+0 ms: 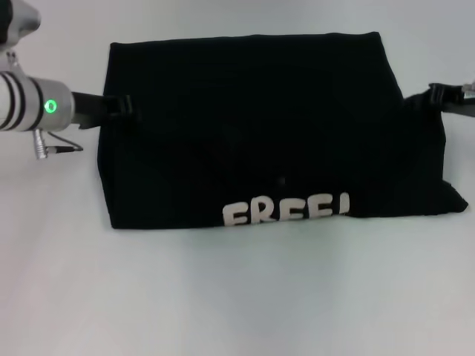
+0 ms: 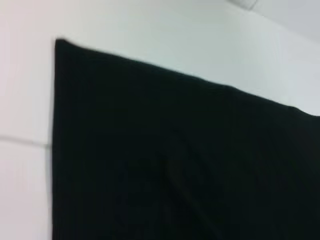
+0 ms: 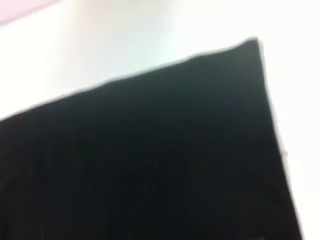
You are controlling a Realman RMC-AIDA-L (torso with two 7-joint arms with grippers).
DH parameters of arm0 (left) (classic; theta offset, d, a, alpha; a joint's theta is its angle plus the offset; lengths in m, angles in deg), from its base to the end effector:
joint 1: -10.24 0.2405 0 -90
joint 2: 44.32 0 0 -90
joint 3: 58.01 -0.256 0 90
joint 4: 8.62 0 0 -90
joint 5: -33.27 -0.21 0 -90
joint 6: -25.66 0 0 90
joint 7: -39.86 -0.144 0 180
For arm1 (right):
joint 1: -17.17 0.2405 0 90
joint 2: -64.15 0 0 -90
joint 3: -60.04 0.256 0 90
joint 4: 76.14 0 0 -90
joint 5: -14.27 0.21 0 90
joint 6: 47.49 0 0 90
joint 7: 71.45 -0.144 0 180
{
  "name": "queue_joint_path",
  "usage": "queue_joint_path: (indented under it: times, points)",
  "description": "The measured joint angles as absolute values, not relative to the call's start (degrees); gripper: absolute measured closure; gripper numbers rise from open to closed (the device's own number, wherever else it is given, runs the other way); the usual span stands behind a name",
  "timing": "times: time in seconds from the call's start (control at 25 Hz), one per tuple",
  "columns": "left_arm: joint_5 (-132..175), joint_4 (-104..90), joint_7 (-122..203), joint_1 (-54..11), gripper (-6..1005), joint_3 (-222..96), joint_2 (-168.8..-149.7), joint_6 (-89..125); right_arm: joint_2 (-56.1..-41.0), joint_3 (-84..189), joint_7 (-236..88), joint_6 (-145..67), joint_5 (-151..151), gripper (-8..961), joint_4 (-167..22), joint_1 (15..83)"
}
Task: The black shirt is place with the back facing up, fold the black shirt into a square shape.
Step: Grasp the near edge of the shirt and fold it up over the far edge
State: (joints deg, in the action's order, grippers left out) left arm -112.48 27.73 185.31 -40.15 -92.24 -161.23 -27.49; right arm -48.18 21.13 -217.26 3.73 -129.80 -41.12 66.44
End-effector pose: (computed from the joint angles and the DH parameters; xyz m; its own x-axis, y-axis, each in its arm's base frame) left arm -0.2422 0.4641 0.0315 0.2861 0.7634 0.5792 0.9426 -0.1156 -0.3132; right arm 0.2576 0.4719 0.0622 0.3318 -0.7416 -0.5830 -0.9144 -0.1009 -0.3920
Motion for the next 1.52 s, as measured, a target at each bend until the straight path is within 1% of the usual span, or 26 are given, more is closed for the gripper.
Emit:
queue_joint_path:
  times: [0.04, 0.16, 0.24, 0.28, 0.48, 0.6, 0.8, 1.08, 1.32, 1.52]
  points:
    - [-112.4, 27.4, 185.3, -40.5, 968, -92.9, -161.35, -26.2, -48.40, 20.8, -217.0, 1.5, -129.7, 875, -41.8, 66.8]
    - [-112.4, 26.3, 185.3, -41.0, 967, -96.2, -162.50, -20.1, -49.21, 19.2, -216.0, -5.4, -129.6, 874, -45.1, 68.0]
    - [-112.4, 25.7, 185.3, -41.2, 967, -98.2, -163.49, -16.5, -49.89, 18.6, -215.2, -10.1, -129.6, 874, -47.1, 68.8]
    - [-112.4, 25.5, 185.3, -41.2, 967, -98.9, -163.87, -15.0, -50.47, 18.2, -214.6, -12.9, -129.6, 874, -48.3, 69.3]
    - [-112.4, 24.3, 185.3, -41.6, 967, -101.0, -164.53, -9.0, -52.99, 16.1, -212.1, -22.6, -129.6, 873, -50.5, 70.6]
    - [-112.3, 24.3, 185.3, -41.6, 967, -101.9, -164.72, -6.6, -53.72, 15.6, -212.0, -25.7, -129.5, 873, -50.7, 71.3]
    - [-112.3, 24.0, 185.1, -41.9, 967, -103.1, -165.15, -4.0, -53.82, 15.5, -212.0, -27.3, -129.5, 872, -50.7, 71.7]
    - [-112.2, 22.4, 183.2, -43.7, 968, -105.4, -166.69, 0.5, -53.90, 15.5, -212.4, -29.1, -129.1, 871, -51.0, 71.9]
    - [-110.9, 22.4, 183.2, -44.3, 967, -105.5, -166.85, 1.1, -53.97, 15.3, -212.1, -30.4, -126.3, 871, -51.4, 72.0]
    - [-110.4, 24.4, 183.1, -43.7, 967, -105.7, -167.51, 1.8, -53.98, 15.0, -212.1, -30.3, -126.1, 870, -51.8, 71.5]
